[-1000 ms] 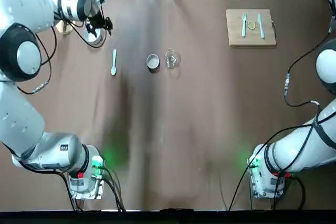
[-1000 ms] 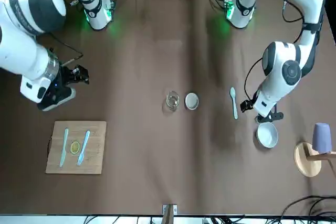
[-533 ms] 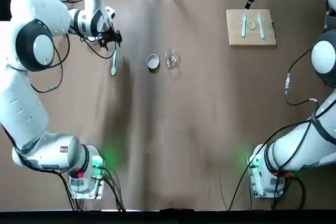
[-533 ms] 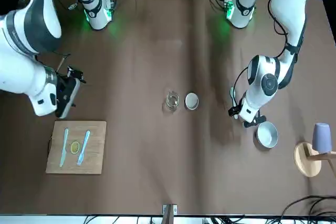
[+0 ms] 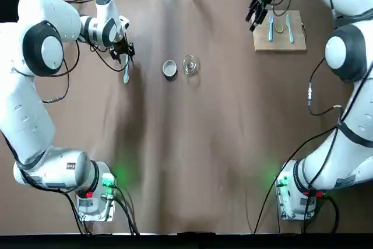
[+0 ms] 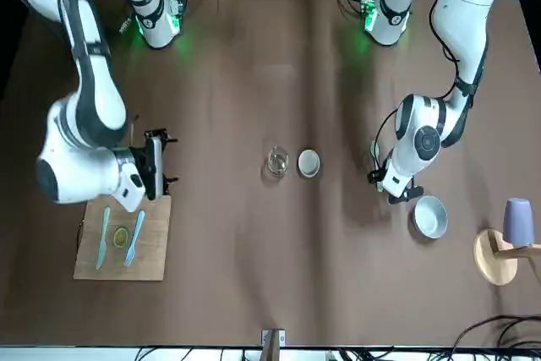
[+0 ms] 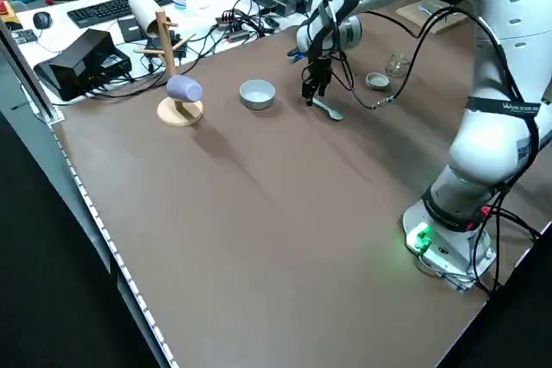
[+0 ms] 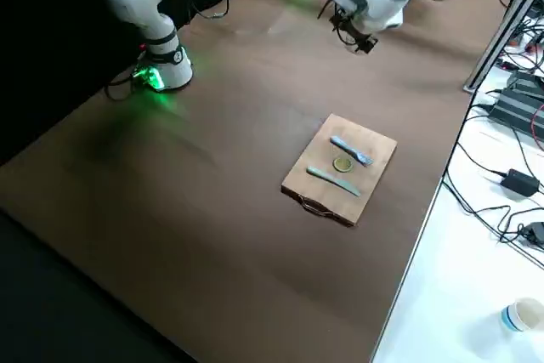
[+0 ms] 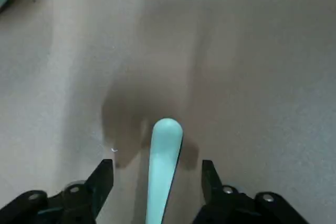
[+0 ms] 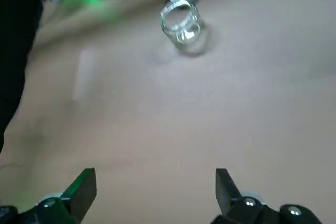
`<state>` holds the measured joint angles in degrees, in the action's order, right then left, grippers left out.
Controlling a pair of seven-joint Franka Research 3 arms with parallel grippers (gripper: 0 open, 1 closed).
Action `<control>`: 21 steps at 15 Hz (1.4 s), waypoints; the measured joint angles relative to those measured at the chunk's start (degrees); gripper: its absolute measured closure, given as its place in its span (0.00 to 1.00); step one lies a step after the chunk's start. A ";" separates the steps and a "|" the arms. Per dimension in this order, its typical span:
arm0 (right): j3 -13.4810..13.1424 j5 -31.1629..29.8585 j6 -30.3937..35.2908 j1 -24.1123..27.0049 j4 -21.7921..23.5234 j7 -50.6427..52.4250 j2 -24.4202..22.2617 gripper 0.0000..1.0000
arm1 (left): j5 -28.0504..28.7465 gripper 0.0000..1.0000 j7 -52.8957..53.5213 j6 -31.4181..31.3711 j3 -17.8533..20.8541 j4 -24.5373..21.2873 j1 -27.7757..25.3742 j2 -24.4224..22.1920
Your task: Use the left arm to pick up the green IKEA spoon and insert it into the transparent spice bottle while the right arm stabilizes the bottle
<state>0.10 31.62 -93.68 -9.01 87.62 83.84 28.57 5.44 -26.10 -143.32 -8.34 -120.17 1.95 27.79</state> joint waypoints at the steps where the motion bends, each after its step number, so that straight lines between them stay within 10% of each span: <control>1: 0.01 2.93 -0.79 -0.02 0.32 2.11 1.62 0.00 | 0.06 0.24 0.00 0.00 -0.01 0.00 0.12 0.20; 6: 0.33 11.93 -10.87 -4.21 4.87 4.66 4.88 0.00 | 0.11 0.48 -0.08 -0.01 0.01 0.01 0.18 0.42; 8: 0.42 17.70 -17.94 -7.34 10.05 6.65 4.87 0.00 | 0.12 0.76 -1.09 -0.07 -0.24 0.16 0.21 0.41; 21: 0.49 51.49 -29.27 -17.86 17.94 51.67 10.31 0.00 | 5.66 0.78 -0.17 6.83 -2.73 5.65 0.58 -3.54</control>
<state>0.59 83.11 -122.95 -26.87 105.56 135.51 38.88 11.10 -26.27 -136.49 -11.07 -114.52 2.53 24.25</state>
